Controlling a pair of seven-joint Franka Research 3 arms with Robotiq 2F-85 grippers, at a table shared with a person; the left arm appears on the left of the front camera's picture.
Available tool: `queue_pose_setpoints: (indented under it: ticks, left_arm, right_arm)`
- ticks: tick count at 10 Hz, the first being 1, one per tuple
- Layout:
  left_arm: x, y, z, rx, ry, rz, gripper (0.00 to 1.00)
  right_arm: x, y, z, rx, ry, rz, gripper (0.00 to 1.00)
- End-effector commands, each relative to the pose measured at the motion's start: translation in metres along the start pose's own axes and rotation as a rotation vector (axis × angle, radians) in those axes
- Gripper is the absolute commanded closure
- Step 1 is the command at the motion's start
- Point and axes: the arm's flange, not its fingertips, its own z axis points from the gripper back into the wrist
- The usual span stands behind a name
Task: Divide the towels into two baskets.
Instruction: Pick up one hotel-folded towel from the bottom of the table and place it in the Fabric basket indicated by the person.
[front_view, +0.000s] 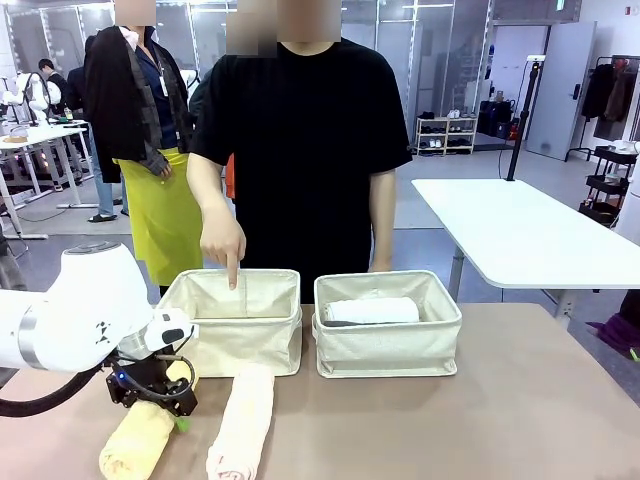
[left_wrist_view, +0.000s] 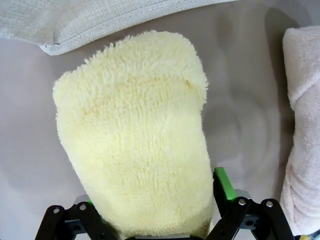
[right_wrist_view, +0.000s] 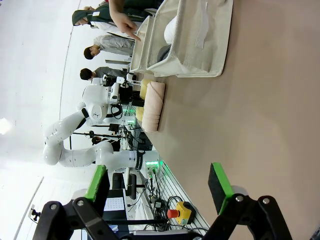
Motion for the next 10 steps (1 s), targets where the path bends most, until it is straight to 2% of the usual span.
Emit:
queue_pose_setpoints:
  ticks: [1,7,9,10]
  left_arm:
    - [-0.092,-0.001,-0.019,0.027,-0.032,-0.008,0.09]
    - [-0.093,-0.002,-0.011,0.026,-0.022,-0.002,0.66]
    - [-0.092,-0.007,0.033,-0.006,-0.059,-0.042,0.62]
    - [-0.090,-0.010,0.057,-0.054,-0.034,-0.074,0.62]
  right_arm:
    - [-0.003,0.006,-0.003,-0.017,-0.002,-0.020,0.00]
    - [-0.003,0.006,-0.003,-0.017,-0.002,-0.020,0.00]
    - [-0.003,0.006,-0.003,-0.017,-0.002,-0.020,0.00]
    - [-0.003,0.006,-0.003,-0.017,-0.002,-0.020,0.00]
